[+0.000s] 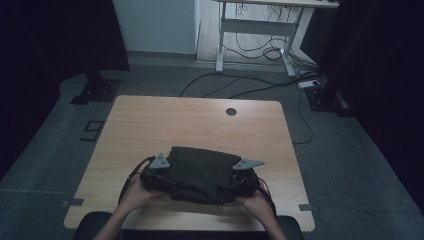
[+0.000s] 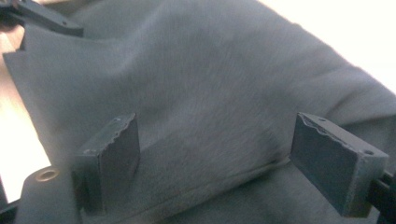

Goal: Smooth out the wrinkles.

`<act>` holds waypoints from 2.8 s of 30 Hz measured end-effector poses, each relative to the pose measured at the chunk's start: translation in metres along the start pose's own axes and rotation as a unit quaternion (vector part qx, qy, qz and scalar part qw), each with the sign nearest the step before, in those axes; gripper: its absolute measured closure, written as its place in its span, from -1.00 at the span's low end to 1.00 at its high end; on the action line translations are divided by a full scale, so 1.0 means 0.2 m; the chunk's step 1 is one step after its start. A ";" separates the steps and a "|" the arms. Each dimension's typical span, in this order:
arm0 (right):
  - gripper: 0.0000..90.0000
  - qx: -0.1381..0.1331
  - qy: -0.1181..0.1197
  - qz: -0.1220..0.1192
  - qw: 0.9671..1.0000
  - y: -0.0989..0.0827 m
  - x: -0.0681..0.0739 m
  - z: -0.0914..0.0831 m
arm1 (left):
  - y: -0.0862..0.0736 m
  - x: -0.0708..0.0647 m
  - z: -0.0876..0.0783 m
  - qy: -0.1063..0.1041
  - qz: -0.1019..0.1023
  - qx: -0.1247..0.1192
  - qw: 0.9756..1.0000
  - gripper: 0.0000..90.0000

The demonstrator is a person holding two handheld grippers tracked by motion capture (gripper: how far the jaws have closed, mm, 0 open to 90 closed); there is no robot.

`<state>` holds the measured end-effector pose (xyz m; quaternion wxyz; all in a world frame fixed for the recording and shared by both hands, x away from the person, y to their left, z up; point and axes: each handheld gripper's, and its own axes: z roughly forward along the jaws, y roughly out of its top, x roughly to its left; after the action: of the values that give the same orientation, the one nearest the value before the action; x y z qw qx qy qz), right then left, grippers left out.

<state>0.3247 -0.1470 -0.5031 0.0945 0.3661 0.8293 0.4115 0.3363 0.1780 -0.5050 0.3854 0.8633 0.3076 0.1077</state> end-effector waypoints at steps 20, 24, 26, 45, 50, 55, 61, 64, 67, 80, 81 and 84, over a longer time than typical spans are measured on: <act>-0.76 0.049 -0.037 0.019 0.998 -0.14 -0.01 0.14 | -0.14 -0.02 0.06 0.039 -0.029 0.024 0.999 -0.59; -0.76 0.043 -0.038 0.020 0.998 -0.13 -0.04 0.16 | -0.13 0.00 0.08 0.036 -0.037 0.021 0.998 -0.60; -0.76 0.040 -0.037 0.019 0.998 -0.12 -0.06 0.17 | -0.12 0.02 0.10 0.034 -0.040 0.020 0.998 -0.61; -0.76 0.046 -0.055 0.030 0.997 0.05 -0.27 0.31 | 0.01 0.20 0.23 0.053 -0.057 0.014 0.997 -0.61; -0.76 0.051 -0.060 0.034 0.996 0.10 -0.32 0.35 | 0.03 0.23 0.26 0.058 -0.061 0.009 0.996 -0.61; -0.76 0.054 -0.066 0.039 0.996 0.14 -0.36 0.38 | 0.06 0.27 0.28 0.062 -0.064 0.006 0.996 -0.61; -0.76 0.053 -0.075 0.045 0.995 0.18 -0.42 0.42 | 0.10 0.34 0.33 0.066 -0.068 0.006 0.996 -0.61; -0.76 0.053 -0.079 0.047 0.994 0.21 -0.45 0.44 | 0.13 0.37 0.35 0.068 -0.068 0.007 0.995 -0.61; -0.76 0.053 -0.080 0.050 0.994 0.23 -0.47 0.46 | 0.14 0.40 0.36 0.069 -0.069 0.007 0.995 -0.61; -0.77 0.041 -0.092 0.061 0.993 0.35 -0.63 0.58 | 0.24 0.55 0.45 0.083 -0.085 0.010 0.993 -0.61; -0.77 0.042 -0.091 0.061 0.993 0.35 -0.63 0.58 | 0.24 0.55 0.45 0.083 -0.084 0.011 0.993 -0.61; -0.76 0.041 -0.088 0.059 0.994 0.35 -0.63 0.57 | 0.24 0.54 0.45 0.082 -0.083 0.007 0.993 -0.62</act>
<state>0.5048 -0.1354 -0.5422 0.1278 0.4529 0.8108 0.3482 0.4811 0.1672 -0.5362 0.3603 0.8257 0.4097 0.1432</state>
